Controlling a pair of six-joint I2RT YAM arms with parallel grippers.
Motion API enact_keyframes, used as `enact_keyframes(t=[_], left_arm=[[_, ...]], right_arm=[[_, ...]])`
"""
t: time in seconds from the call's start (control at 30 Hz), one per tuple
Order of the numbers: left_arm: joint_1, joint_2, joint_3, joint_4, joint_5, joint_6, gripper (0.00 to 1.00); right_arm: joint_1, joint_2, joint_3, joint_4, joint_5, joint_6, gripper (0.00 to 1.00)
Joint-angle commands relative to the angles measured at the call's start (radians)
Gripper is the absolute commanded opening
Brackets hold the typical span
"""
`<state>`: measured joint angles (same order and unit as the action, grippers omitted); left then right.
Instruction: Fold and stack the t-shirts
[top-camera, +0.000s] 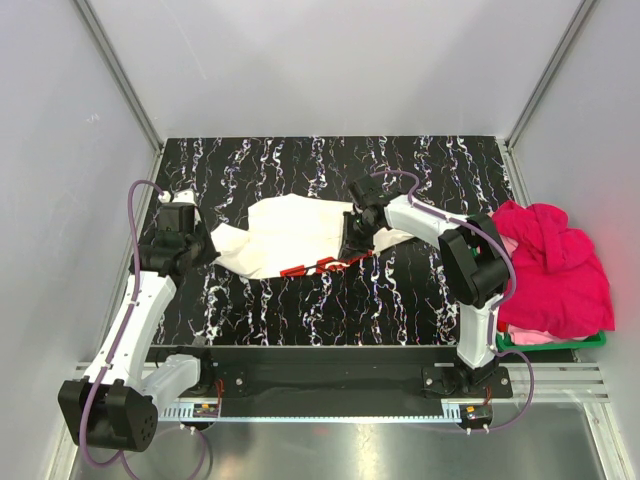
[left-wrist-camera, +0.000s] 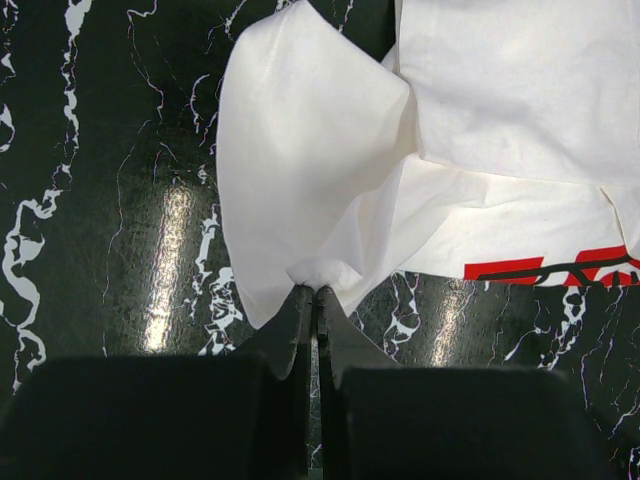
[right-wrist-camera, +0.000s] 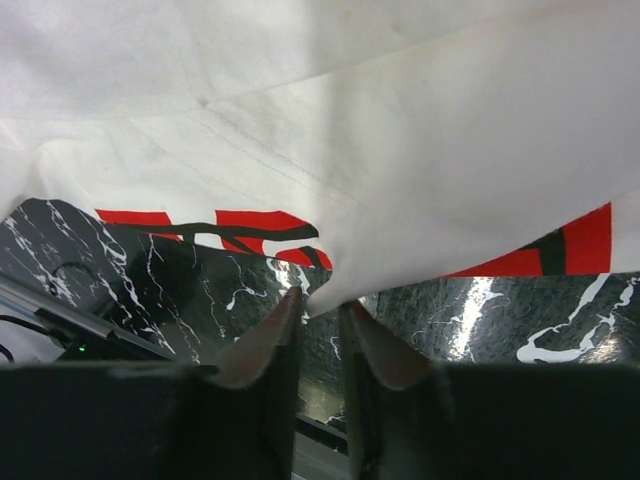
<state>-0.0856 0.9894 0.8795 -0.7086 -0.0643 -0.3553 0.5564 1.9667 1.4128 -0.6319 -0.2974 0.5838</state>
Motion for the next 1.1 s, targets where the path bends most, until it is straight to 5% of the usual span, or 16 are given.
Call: enact_keyframes(t=[0.0, 0.1, 0.43, 0.83, 1.07], left_arm=[[0.004, -0.017, 0.001, 0.038, 0.021, 0.01, 0.0], [0.004, -0.009, 0.001, 0.037, 0.024, 0.015, 0.0], [0.004, -0.056, 0.059, -0.009, 0.021, 0.036, 0.0], [0.004, -0.135, 0.439, -0.183, 0.009, 0.033, 0.0], [0.004, -0.244, 0.605, -0.132, 0.046, 0.071, 0.0]], right_arm=[[0.013, -0.002, 0.001, 0.017, 0.023, -0.007, 0.19], [0.008, 0.023, 0.029, 0.003, 0.046, -0.03, 0.0], [-0.024, -0.149, 0.11, -0.107, 0.128, -0.084, 0.0], [-0.066, -0.503, 0.451, -0.373, 0.271, -0.113, 0.0], [-0.066, -0.695, 0.534, -0.384, 0.366, -0.093, 0.0]])
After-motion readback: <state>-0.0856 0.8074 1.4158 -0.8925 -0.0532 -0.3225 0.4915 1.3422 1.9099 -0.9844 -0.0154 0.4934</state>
